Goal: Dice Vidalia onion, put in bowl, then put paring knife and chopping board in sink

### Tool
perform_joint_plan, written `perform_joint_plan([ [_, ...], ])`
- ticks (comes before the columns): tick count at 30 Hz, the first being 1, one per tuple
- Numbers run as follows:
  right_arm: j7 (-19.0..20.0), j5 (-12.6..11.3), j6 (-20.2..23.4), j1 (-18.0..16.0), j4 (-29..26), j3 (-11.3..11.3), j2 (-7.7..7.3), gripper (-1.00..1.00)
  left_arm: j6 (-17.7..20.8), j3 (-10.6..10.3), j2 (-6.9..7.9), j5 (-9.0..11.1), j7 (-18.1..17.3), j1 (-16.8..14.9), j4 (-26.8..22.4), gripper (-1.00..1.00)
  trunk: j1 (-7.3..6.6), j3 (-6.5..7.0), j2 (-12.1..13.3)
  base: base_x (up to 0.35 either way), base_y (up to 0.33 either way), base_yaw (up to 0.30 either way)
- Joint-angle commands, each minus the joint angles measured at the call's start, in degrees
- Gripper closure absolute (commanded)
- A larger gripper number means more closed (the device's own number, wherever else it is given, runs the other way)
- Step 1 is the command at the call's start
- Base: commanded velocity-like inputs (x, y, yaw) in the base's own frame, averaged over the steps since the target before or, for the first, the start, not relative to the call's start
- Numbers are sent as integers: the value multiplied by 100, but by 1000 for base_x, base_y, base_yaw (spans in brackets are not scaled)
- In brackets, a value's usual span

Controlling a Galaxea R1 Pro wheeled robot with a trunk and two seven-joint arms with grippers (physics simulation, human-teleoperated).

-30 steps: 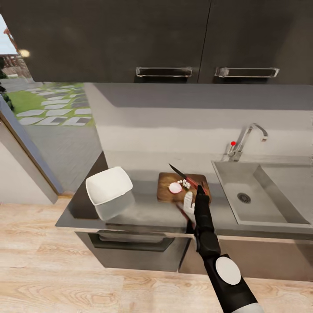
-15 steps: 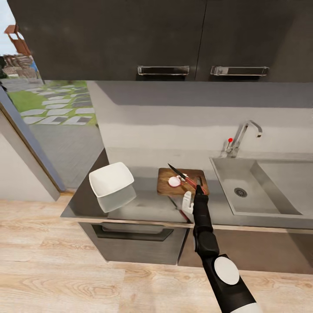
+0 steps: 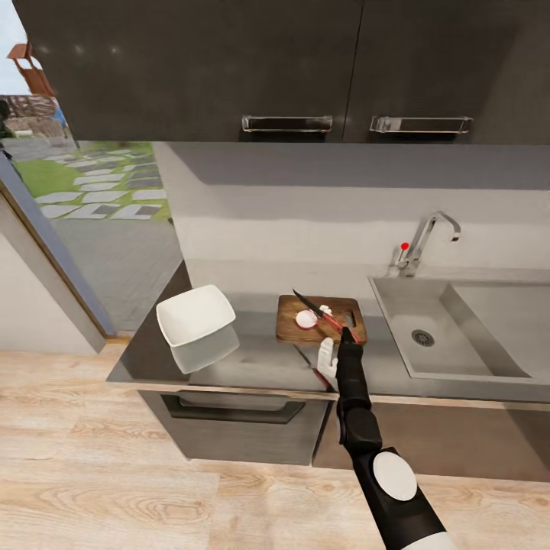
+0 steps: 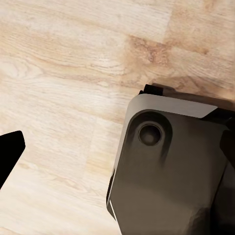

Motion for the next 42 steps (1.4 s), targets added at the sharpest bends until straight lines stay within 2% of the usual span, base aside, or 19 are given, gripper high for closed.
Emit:
perform_joint_plan([
  [1,-3,48,39,-4,7,9,1,100,-38,-48,-4,43,5,-10,24,-100,3,-10,-11,0,0,0],
  [9,-3,55,39,-3,238,9,4,100,-38,-48,2,43,7,-10,24,-100,3,-10,-11,0,0,0],
  [26,-3,37,38,-3,321,1,13,100,-38,-48,4,43,5,-10,24,-100,3,-10,-11,45,0,0],
  [42,-3,20,21,-3,717,-20,4,100,-38,-48,5,43,2,-10,24,-100,3,-10,-11,22,0,0],
])
